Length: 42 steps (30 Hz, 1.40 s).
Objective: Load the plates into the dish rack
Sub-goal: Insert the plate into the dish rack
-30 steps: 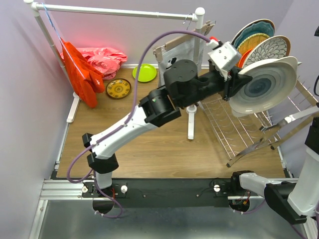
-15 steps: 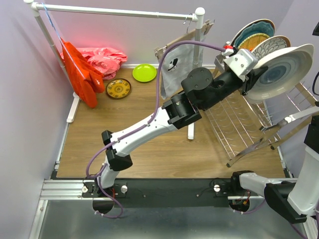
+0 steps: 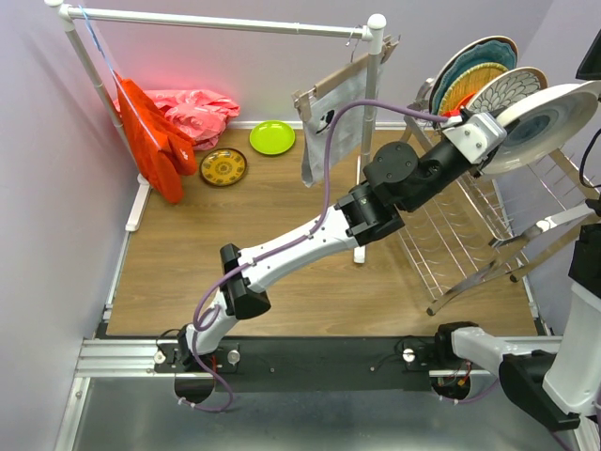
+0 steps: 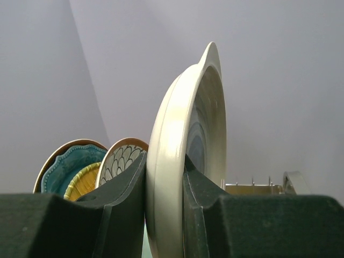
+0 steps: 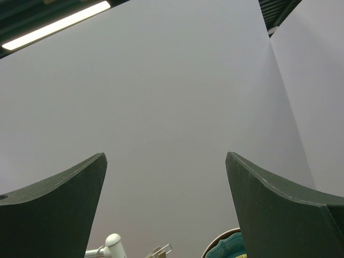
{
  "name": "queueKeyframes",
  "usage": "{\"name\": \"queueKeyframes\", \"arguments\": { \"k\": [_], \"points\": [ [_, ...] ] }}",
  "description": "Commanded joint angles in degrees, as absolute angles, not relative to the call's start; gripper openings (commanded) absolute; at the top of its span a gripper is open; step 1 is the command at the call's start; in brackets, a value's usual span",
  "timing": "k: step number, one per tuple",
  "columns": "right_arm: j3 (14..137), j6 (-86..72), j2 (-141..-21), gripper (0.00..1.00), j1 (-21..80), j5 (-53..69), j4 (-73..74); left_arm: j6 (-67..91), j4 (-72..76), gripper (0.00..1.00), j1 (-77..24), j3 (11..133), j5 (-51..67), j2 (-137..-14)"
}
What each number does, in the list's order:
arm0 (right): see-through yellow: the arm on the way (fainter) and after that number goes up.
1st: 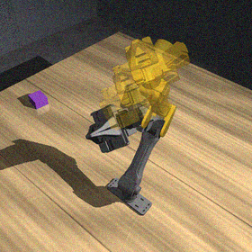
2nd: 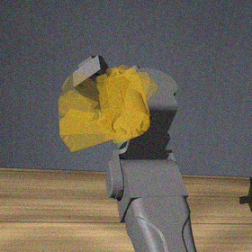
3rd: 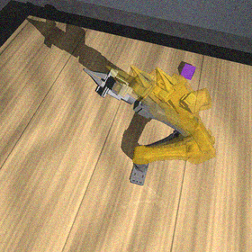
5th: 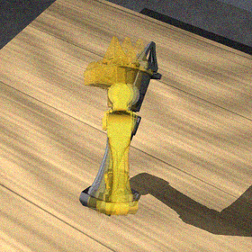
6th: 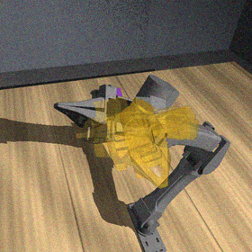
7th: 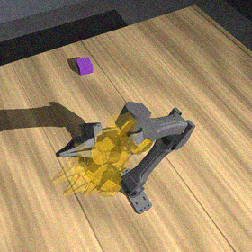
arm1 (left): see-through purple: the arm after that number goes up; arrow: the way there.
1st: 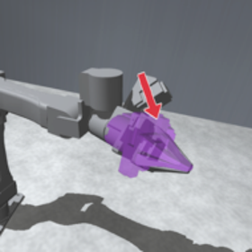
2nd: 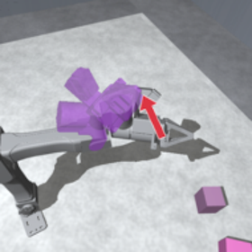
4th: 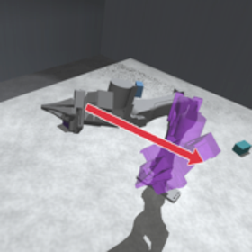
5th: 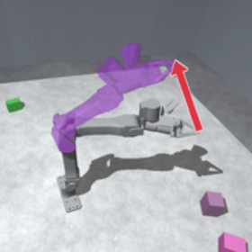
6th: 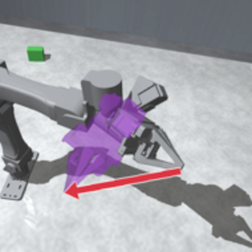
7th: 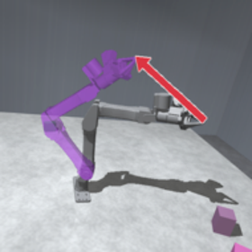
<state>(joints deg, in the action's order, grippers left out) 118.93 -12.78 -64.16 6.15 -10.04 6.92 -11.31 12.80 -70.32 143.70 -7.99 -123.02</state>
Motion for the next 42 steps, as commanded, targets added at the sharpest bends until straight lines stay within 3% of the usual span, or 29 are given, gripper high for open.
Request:
{"name": "queueKeyframes", "arguments": {
  "k": [1, 42],
  "points": [
    [117.34, -14.59, -62.84, 1.0, 5.89, -9.58, 6.24, -15.81, 25.31, 0.0, -70.84, 147.92, -9.49, -122.17],
    [107.05, -21.27, -57.57, 1.0, 5.98, -2.55, 6.59, -27.68, 24.52, 0.0, -71.37, 147.92, -16.79, -130.08]
  ]
}}
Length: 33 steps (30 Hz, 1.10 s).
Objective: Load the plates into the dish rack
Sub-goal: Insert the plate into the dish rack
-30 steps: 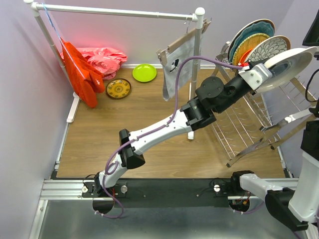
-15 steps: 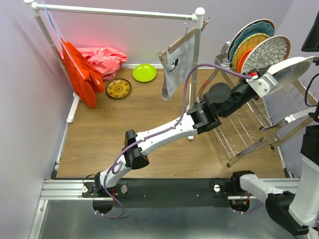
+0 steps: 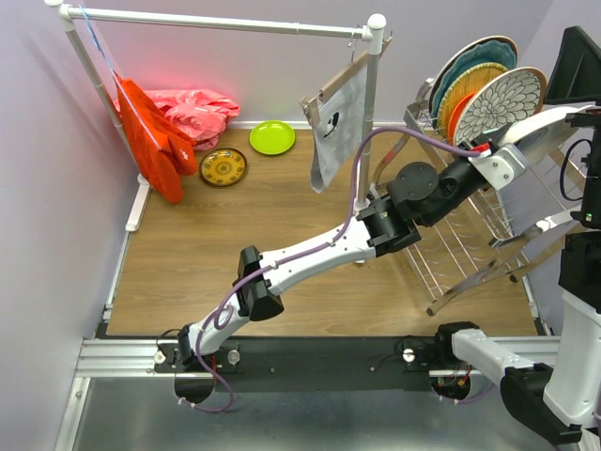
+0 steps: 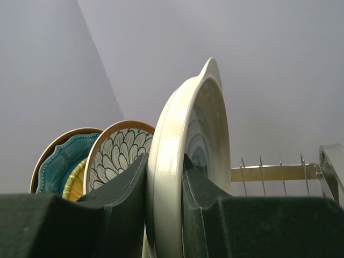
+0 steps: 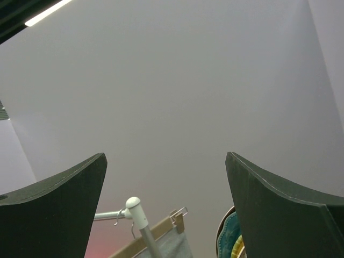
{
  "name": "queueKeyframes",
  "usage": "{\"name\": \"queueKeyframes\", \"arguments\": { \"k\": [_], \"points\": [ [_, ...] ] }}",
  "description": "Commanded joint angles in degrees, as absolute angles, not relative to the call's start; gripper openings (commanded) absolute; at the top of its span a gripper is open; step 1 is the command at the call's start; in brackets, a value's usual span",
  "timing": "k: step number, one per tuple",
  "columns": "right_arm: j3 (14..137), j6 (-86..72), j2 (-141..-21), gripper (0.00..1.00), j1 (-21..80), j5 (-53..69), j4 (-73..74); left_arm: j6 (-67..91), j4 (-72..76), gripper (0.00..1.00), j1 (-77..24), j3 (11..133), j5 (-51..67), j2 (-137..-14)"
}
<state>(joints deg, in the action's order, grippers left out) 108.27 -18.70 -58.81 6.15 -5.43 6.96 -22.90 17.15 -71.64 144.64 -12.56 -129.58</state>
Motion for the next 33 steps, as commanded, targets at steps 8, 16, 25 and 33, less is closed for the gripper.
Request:
{"name": "queueKeyframes", "arguments": {
  "k": [8, 16, 25, 33],
  "points": [
    [105.38, -22.33, -56.25, 1.0, 5.89, -2.02, 6.59, -28.56, 24.78, 0.0, -71.37, 148.01, -16.0, -132.18],
    [105.21, -21.97, -55.99, 1.0, 5.89, -2.72, 6.5, -29.26, 26.81, 0.0, -71.46, 148.45, -15.12, -134.82],
    [104.33, -21.53, -55.2, 1.0, 5.98, -3.43, 6.5, -29.44, 27.07, 0.0, -71.02, 148.54, -14.59, -135.97],
    [104.24, -21.36, -55.28, 1.0, 6.06, -3.52, 6.5, -29.71, 28.74, 0.0, -70.93, 148.18, -13.89, -136.84]
  ]
}}
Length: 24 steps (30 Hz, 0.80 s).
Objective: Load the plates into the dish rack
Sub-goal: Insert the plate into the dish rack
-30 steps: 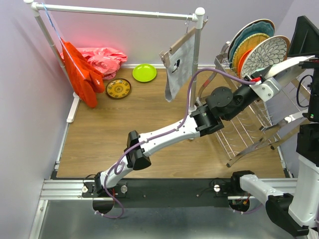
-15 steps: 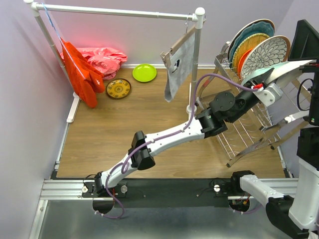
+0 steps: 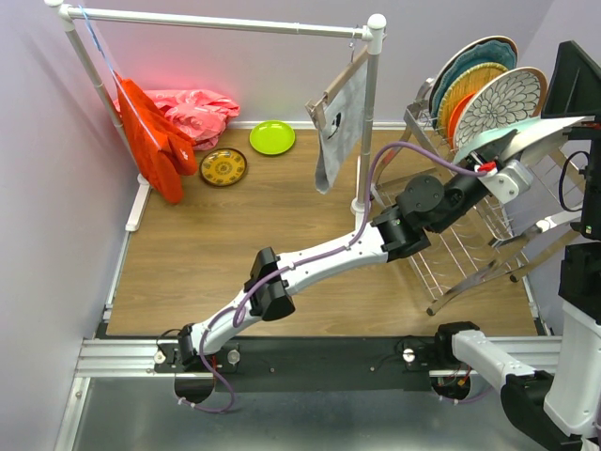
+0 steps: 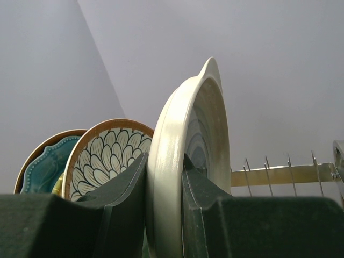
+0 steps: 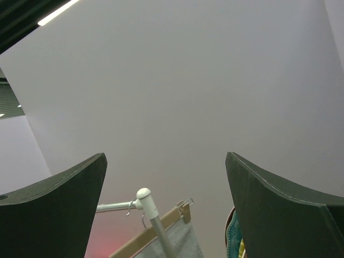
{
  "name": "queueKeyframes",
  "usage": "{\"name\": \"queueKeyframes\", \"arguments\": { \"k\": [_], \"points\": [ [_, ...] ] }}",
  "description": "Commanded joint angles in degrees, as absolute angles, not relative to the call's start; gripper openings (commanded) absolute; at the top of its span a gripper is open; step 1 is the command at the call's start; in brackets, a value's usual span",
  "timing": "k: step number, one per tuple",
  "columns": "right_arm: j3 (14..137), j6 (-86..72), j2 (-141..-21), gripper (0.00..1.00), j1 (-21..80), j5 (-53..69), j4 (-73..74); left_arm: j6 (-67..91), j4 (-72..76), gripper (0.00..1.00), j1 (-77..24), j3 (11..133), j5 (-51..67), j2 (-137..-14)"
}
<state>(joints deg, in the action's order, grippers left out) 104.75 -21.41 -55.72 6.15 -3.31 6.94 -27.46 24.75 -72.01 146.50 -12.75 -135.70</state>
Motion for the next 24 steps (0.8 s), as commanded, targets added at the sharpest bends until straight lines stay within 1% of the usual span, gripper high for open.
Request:
{"name": "queueKeyframes", "arguments": {
  "k": [1, 24],
  "points": [
    [104.24, -21.53, -55.28, 1.0, 5.98, -3.52, 6.5, -29.71, 28.83, 0.0, -70.84, 148.18, -13.8, -136.93],
    [103.36, -21.18, -54.93, 1.0, 5.98, -3.96, 6.5, -30.14, 28.3, 0.0, -70.75, 146.08, -11.95, -138.69]
  ]
}}
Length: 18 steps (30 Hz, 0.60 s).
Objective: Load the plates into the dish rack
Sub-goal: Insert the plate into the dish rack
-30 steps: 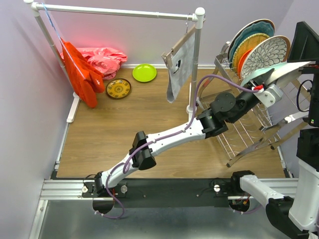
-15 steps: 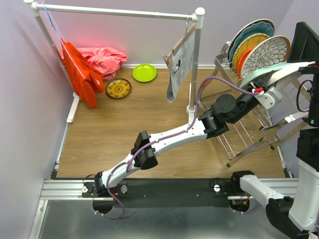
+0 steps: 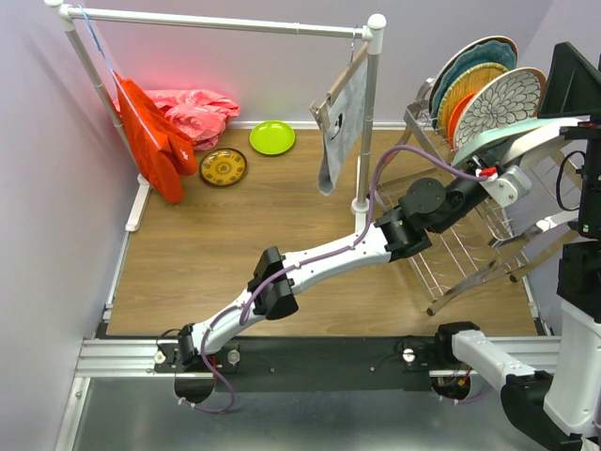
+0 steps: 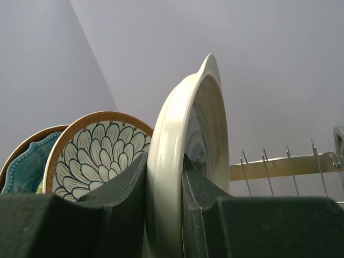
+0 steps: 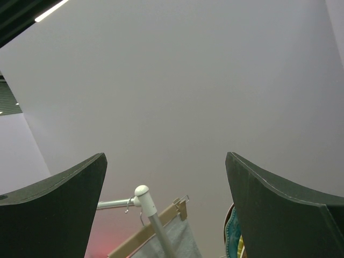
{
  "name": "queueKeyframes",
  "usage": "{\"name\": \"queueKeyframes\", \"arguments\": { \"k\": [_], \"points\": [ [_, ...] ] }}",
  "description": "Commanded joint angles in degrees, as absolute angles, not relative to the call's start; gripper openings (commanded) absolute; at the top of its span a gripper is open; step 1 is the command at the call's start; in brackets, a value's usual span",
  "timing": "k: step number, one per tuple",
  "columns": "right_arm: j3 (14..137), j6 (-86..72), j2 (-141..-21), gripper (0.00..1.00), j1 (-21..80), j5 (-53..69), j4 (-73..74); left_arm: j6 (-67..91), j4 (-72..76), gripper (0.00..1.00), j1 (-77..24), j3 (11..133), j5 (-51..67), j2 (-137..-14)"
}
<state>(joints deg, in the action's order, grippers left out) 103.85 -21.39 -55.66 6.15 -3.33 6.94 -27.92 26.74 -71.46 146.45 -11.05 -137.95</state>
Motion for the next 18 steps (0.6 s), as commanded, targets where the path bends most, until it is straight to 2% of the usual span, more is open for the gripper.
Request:
{"name": "queueKeyframes", "arguments": {
  "k": [1, 10, 18],
  "points": [
    [103.27, -21.18, -55.02, 1.0, 5.98, -4.04, 6.5, -30.32, 28.3, 0.0, -70.75, 145.9, -11.95, -138.69],
    [103.36, -21.09, -54.93, 1.0, 5.89, -4.31, 6.5, -31.73, 27.33, 0.0, -70.66, 144.58, -11.69, -137.99],
    [103.18, -20.92, -54.84, 1.0, 5.98, -4.92, 6.5, -31.73, 26.37, 0.14, -70.66, 144.58, -11.16, -137.64]
  ]
}}
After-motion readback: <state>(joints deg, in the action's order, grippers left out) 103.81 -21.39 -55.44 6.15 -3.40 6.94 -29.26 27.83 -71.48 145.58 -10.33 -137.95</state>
